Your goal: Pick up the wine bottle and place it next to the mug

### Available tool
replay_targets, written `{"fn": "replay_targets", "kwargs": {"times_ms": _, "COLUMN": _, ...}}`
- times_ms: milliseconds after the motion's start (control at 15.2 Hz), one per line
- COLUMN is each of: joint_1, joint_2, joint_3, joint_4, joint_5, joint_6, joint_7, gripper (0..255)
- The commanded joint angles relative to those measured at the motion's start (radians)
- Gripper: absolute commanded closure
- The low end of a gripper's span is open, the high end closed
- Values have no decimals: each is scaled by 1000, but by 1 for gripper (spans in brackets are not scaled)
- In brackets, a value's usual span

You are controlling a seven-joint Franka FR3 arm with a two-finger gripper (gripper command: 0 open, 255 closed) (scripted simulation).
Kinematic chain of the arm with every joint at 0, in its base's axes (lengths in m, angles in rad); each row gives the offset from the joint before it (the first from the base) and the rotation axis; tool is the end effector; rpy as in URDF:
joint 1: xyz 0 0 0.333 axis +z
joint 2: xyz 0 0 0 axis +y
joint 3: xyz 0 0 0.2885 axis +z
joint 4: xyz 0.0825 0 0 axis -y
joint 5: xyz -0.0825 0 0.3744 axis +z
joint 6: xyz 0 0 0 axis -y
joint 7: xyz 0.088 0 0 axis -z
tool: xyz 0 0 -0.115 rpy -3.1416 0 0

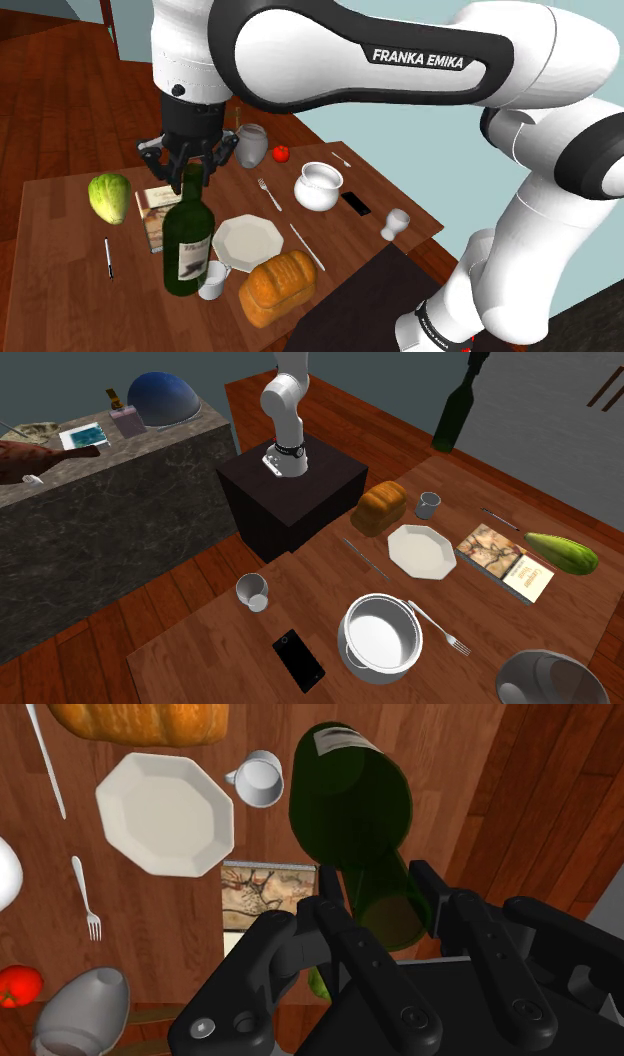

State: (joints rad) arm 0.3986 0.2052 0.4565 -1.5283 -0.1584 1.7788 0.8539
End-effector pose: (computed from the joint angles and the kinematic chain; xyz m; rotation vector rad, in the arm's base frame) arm 0.4292 0.4373 0.5202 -3.1315 -0.0274 -0.1469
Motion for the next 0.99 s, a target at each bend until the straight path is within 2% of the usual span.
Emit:
{"fn": "replay_targets", "kwargs": {"times_ms": 0, "joint_1": -2, "joint_2": -3, "joint_3": -1, "joint_4": -31, "joint_5": 0, "joint_6": 29, "joint_7": 2, "gripper": 255}}
{"fn": "replay_targets", "kwargs": {"times_ms": 924, "joint_1": -8, "joint_2": 12, "joint_3": -7, "joint_4": -201, "joint_5": -14, "joint_6": 211, "joint_7": 22, "gripper": 255}}
